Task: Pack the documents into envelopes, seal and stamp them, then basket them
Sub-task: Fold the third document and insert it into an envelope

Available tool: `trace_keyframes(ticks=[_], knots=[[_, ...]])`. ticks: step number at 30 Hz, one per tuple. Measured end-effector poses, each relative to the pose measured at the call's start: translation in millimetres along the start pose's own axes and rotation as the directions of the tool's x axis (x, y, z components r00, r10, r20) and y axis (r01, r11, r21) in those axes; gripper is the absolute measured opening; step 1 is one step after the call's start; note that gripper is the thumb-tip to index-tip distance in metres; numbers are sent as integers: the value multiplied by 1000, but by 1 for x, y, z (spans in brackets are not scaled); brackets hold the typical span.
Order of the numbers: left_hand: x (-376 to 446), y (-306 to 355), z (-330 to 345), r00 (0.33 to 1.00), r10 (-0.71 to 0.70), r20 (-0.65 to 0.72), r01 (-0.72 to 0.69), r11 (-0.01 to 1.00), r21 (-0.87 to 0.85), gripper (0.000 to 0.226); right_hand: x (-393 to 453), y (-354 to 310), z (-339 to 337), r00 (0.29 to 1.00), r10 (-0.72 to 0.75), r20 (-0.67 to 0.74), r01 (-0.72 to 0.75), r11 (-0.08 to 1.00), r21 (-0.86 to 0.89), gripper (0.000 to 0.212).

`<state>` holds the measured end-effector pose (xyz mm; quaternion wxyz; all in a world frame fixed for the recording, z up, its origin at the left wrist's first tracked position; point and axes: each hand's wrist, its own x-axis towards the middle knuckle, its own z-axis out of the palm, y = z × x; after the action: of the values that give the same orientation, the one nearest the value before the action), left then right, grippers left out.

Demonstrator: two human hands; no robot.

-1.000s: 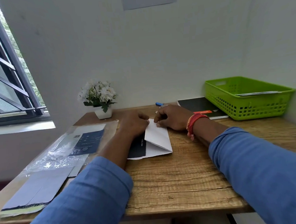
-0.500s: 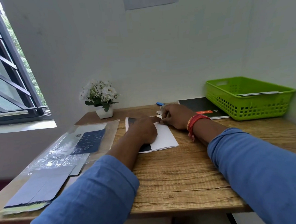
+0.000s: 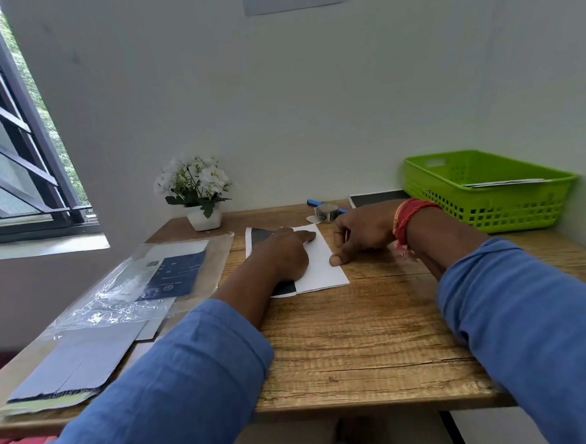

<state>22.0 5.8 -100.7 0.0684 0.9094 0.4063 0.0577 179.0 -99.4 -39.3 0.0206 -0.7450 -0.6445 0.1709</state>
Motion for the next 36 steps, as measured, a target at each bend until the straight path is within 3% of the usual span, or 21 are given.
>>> trace_keyframes(ticks=[9, 12, 15, 19, 24, 29, 36], knots=[[-1, 0, 0, 1000, 7, -4, -7, 1000, 10, 64, -16, -6, -6, 986, 8, 167, -10, 1000, 11, 49], [0, -1, 1, 1000, 15, -9, -15, 1000, 11, 62, -20, -2, 1, 999, -36, 30, 33, 995, 93, 45], [2, -1, 1, 1000, 12, -7, -12, 1000, 4, 61, -22, -1, 11, 990, -78, -117, 94, 987, 134, 23], [1, 0, 0, 1000, 2, -8, -2, 1000, 7, 61, -11, -12, 17, 990, -49, -133, 40, 997, -67, 44], [2, 0, 0, 1000, 5, -20, -5, 1000, 10, 60, 9, -22, 19, 986, -5, -166, -25, 983, -182, 53], [1, 0, 0, 1000, 9, -24, -9, 1000, -2, 60, 40, -22, 20, 979, 12, -203, -70, 957, -283, 47], [2, 0, 1, 1000, 7, -28, -7, 1000, -17, 59, 45, -23, 21, 962, -2, -275, -69, 967, -246, 42]])
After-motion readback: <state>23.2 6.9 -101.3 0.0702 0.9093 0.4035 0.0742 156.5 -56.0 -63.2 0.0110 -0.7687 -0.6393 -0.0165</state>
